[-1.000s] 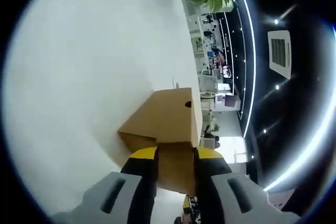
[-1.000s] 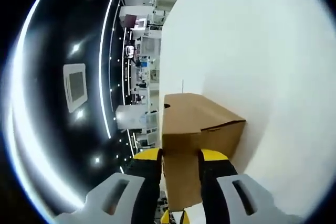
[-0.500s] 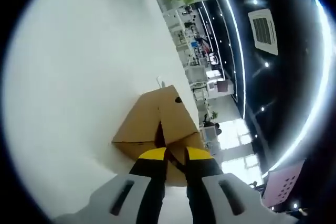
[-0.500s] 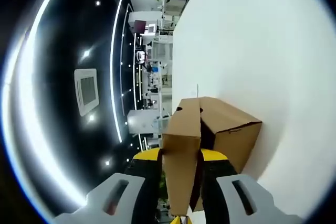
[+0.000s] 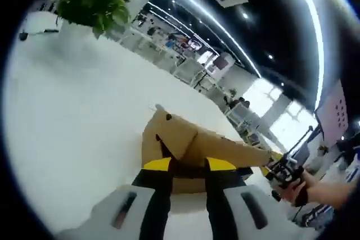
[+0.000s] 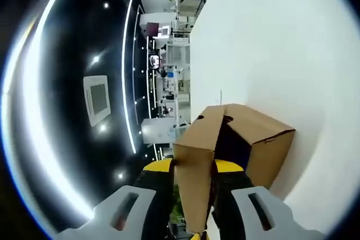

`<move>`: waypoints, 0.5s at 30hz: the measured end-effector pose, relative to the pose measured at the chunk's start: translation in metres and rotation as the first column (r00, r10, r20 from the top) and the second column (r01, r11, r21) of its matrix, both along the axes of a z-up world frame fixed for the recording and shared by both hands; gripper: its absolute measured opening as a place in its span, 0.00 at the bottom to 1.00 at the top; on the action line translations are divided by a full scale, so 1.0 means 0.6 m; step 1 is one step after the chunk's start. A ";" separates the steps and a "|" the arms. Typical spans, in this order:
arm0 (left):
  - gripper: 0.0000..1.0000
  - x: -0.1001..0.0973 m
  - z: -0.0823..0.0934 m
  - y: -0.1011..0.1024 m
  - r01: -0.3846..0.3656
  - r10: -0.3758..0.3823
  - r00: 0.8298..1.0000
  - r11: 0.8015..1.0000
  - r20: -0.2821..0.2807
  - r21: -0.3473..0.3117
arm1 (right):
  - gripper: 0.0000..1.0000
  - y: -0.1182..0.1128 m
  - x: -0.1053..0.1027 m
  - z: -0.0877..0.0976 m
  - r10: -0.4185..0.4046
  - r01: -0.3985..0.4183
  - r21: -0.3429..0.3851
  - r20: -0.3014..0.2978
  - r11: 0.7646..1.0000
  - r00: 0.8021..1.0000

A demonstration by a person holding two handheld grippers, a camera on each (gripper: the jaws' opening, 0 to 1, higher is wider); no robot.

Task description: Operate the shoe box by opening the lid, removing the specified soft item, and placing it in the target area until the item is outside and the box remains undamaged.

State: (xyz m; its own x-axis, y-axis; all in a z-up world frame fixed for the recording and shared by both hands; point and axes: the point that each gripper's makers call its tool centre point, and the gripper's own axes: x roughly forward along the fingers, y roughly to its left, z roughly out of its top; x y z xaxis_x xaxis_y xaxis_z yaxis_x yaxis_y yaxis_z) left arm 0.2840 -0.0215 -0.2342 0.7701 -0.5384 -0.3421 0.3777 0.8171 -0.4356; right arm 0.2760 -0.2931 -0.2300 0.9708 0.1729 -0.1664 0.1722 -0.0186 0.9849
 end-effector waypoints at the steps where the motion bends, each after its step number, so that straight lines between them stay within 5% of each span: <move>1: 0.25 -0.003 0.004 -0.007 0.036 -0.037 0.999 0.999 0.020 0.014 | 0.25 0.000 0.001 0.002 0.001 -0.001 -0.001 0.003 1.000 1.000; 4: 0.30 -0.002 0.002 0.000 0.050 -0.056 0.997 0.992 0.057 0.113 | 0.25 0.002 0.004 0.009 0.002 -0.002 0.022 0.010 1.000 1.000; 6: 0.34 -0.007 -0.005 -0.002 0.062 -0.067 0.997 0.991 0.039 0.116 | 0.25 0.002 0.006 0.013 0.003 -0.004 0.024 0.010 1.000 1.000; 8: 0.38 -0.006 -0.017 0.009 0.055 -0.065 0.997 0.976 0.042 0.209 | 0.24 0.001 0.009 0.015 0.004 -0.005 0.033 0.014 0.999 1.000; 12: 0.23 0.001 -0.014 0.011 0.044 -0.061 0.996 0.972 0.068 0.230 | 0.24 0.004 0.011 0.023 0.001 -0.002 0.041 0.026 0.999 1.000; 15: 0.27 0.017 -0.015 0.009 0.030 -0.052 0.995 0.968 0.082 0.249 | 0.24 0.005 0.012 0.028 -0.002 0.000 0.042 0.031 0.999 1.000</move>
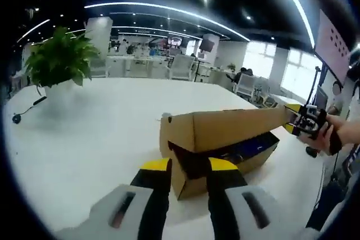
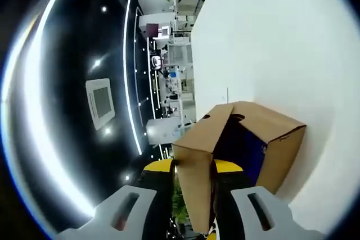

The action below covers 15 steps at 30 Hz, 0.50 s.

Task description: Operate the shoe box by opening the lid, removing the specified soft item, and placing it in the target area until the item is outside and the box remains undamaged.

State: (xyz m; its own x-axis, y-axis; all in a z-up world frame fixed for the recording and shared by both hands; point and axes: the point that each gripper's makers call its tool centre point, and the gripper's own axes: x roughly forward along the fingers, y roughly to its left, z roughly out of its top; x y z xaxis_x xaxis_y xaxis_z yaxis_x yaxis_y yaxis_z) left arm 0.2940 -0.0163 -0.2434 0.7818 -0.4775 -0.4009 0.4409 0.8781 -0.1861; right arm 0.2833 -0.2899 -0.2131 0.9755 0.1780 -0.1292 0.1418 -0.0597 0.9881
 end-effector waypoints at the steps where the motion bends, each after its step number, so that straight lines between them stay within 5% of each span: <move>1: 0.27 0.003 -0.003 0.000 0.002 -0.002 1.000 1.000 0.001 0.023 | 0.24 0.000 0.000 0.001 0.000 0.000 -0.001 0.000 1.000 1.000; 5: 0.25 0.008 -0.001 -0.011 0.041 -0.045 0.998 0.995 0.040 0.096 | 0.24 0.002 0.000 0.005 0.002 -0.002 -0.002 -0.003 1.000 1.000; 15: 0.22 0.030 0.019 -0.026 0.035 -0.043 0.996 0.994 0.072 0.105 | 0.22 0.003 0.003 0.020 -0.002 0.001 0.007 0.037 1.000 0.999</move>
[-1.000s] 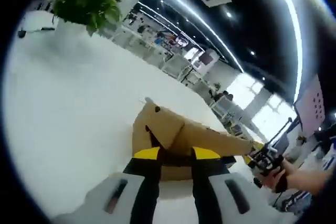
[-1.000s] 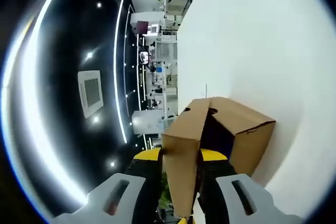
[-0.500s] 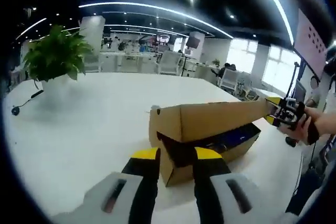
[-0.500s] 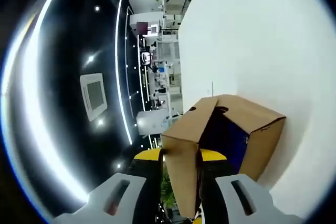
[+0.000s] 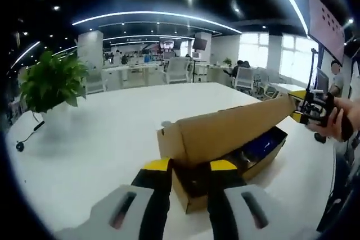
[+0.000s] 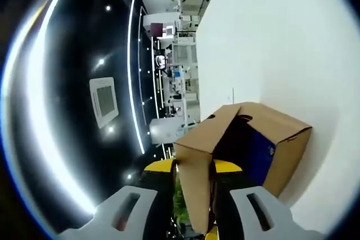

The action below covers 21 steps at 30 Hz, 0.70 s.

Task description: Operate the shoe box by opening the lid, removing the specified soft item, and placing it in the target area until the item is outside and the box remains undamaged.

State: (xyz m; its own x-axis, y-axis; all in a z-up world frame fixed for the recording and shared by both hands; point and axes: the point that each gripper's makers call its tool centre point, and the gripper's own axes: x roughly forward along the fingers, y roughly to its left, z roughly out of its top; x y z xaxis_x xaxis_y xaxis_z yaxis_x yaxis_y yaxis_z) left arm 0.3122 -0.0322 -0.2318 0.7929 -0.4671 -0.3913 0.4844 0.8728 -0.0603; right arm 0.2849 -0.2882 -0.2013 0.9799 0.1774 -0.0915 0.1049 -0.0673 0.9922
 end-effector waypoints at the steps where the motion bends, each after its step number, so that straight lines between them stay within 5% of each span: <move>1: 0.22 0.002 0.002 0.001 -0.004 0.004 1.000 1.000 -0.002 0.002 | 0.22 -0.001 0.000 0.001 -0.001 0.001 -0.004 0.003 1.000 1.000; 7: 0.17 0.009 0.006 0.007 -0.012 0.011 1.000 0.999 0.017 0.053 | 0.21 -0.002 0.005 0.006 -0.008 0.008 0.008 0.013 1.000 1.000; 17: 0.18 0.020 0.013 0.006 -0.029 0.029 1.000 1.000 0.005 0.008 | 0.09 -0.032 -0.021 0.003 -0.092 0.091 0.050 0.021 0.995 0.996; 20: 0.19 0.019 0.011 0.006 -0.025 0.025 1.000 1.000 -0.006 -0.013 | 0.03 -0.054 -0.039 -0.009 -0.074 0.078 -0.087 0.046 0.993 0.996; 21: 0.19 0.017 0.006 0.006 -0.028 0.028 0.999 1.000 -0.030 -0.013 | 0.02 -0.057 -0.041 -0.010 -0.077 0.080 -0.083 0.040 0.993 0.996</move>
